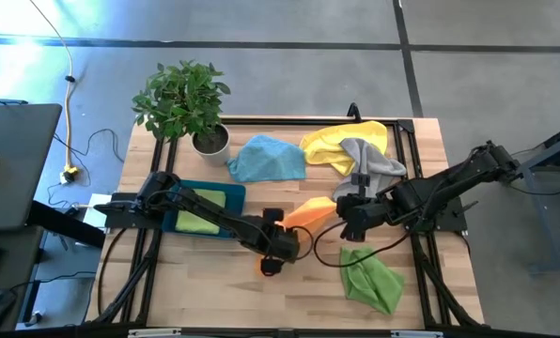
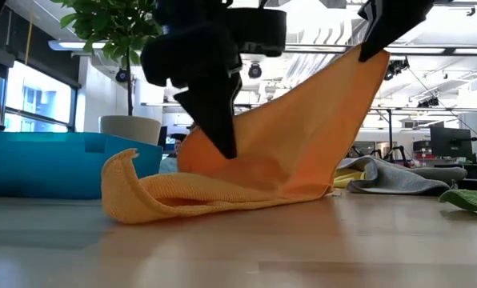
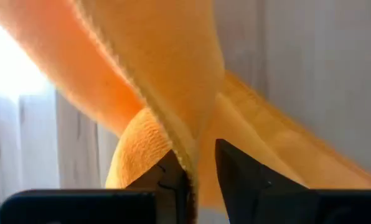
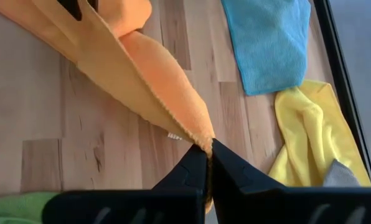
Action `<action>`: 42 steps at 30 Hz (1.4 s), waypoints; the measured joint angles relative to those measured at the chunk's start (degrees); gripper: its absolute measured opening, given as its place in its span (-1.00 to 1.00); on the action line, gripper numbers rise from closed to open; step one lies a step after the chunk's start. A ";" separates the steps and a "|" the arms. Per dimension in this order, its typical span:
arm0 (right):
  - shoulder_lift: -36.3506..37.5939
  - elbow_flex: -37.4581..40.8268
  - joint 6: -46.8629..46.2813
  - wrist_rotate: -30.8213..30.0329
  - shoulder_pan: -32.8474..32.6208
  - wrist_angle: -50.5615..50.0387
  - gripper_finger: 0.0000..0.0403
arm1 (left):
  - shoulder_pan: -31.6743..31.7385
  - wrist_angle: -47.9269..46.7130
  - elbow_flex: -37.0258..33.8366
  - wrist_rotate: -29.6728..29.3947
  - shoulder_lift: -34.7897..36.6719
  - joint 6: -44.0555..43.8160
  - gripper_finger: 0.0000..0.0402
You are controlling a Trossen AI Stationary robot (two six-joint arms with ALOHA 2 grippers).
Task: Fold microfiber towels
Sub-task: Fold the orange microfiber towel on the table
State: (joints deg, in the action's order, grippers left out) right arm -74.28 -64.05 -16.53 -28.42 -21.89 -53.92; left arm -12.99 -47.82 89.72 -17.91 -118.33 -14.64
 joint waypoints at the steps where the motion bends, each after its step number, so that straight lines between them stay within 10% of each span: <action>1: 0.00 0.00 -0.15 0.00 0.00 0.14 -1.00 | 0.00 -1.40 -0.11 -0.20 0.51 -0.56 -0.76; 12: -0.02 0.00 4.40 -2.43 -0.04 2.68 -1.00 | -0.61 -11.48 5.38 -4.76 6.42 -1.05 -0.99; 25: -0.02 -4.12 14.59 -20.69 -0.04 1.16 -1.00 | -1.29 -42.08 17.89 -21.79 9.74 -1.74 -1.00; 42: 0.02 -16.28 22.69 -30.71 0.08 -7.09 -1.00 | -0.75 -42.20 25.41 -38.70 10.33 17.50 -0.99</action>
State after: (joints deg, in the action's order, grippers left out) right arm -74.26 -80.34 6.16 -59.13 -21.81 -61.01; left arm -13.74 -90.03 115.12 -56.61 -108.01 2.86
